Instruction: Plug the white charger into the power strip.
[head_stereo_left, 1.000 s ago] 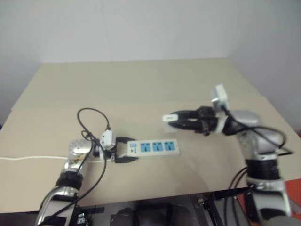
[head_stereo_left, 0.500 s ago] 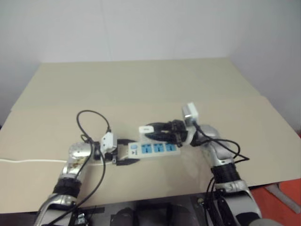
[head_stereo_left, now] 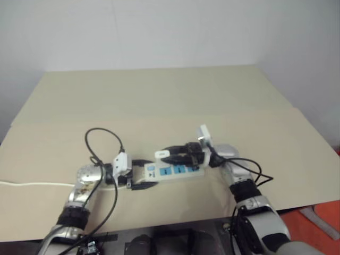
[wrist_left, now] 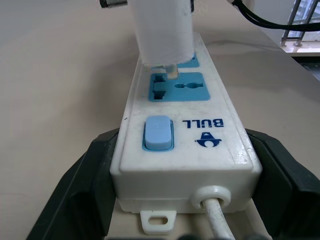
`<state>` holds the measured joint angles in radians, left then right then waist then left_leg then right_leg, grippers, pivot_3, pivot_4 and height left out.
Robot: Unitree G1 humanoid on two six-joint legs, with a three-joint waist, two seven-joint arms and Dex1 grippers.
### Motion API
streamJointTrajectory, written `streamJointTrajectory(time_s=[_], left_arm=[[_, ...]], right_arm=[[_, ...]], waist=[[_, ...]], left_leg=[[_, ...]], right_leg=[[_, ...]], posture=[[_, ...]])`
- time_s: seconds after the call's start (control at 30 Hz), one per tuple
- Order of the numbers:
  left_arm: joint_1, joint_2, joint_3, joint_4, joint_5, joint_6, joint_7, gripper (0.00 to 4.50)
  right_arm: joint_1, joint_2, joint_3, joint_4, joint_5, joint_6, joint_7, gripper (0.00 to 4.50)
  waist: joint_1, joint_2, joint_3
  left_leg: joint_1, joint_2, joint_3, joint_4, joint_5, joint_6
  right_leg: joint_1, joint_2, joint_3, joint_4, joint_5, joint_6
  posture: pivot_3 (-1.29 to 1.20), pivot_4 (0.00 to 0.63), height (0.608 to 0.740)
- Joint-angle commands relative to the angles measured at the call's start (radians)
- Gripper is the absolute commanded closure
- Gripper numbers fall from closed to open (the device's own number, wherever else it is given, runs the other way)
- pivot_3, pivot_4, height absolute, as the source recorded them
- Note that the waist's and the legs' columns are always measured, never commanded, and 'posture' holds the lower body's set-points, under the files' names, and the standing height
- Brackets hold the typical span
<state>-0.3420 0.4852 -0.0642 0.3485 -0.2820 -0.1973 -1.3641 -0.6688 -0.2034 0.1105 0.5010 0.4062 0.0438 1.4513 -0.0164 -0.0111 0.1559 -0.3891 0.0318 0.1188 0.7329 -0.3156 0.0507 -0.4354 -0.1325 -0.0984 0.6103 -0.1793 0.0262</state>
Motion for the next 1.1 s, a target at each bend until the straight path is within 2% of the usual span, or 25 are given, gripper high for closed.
streamJointTrajectory(time_s=[0.03,0.77,1.1], left_arm=[[-0.002,0.019,-0.012,0.001,0.007,-0.008,-0.009,1.20],[-0.049,0.020,-0.015,0.073,0.009,-0.033,-0.051,1.20],[-0.057,0.025,-0.015,0.087,0.011,-0.043,-0.065,1.20]], right_arm=[[0.000,0.006,-0.013,0.020,-0.009,-0.058,-0.002,3.37],[-0.011,0.059,-0.025,0.208,-0.027,-0.245,0.036,3.37],[-0.063,0.051,-0.023,0.365,-0.076,-0.300,0.088,3.37]], waist=[[-0.001,0.000,0.000],[-0.006,0.000,0.000],[-0.009,0.000,0.000]], left_leg=[[0.000,0.000,0.000,0.000,0.000,0.000],[0.003,0.001,0.004,-0.002,0.001,-0.001],[0.014,0.001,-0.001,-0.004,0.000,-0.001]], right_leg=[[0.000,0.000,0.000,0.000,0.000,0.000],[0.001,0.000,0.000,0.000,0.000,-0.001],[0.011,0.001,0.001,0.000,-0.001,-0.001]], posture=[[0.00,0.150,0.740],[0.00,0.150,0.740],[0.00,0.150,0.740]])
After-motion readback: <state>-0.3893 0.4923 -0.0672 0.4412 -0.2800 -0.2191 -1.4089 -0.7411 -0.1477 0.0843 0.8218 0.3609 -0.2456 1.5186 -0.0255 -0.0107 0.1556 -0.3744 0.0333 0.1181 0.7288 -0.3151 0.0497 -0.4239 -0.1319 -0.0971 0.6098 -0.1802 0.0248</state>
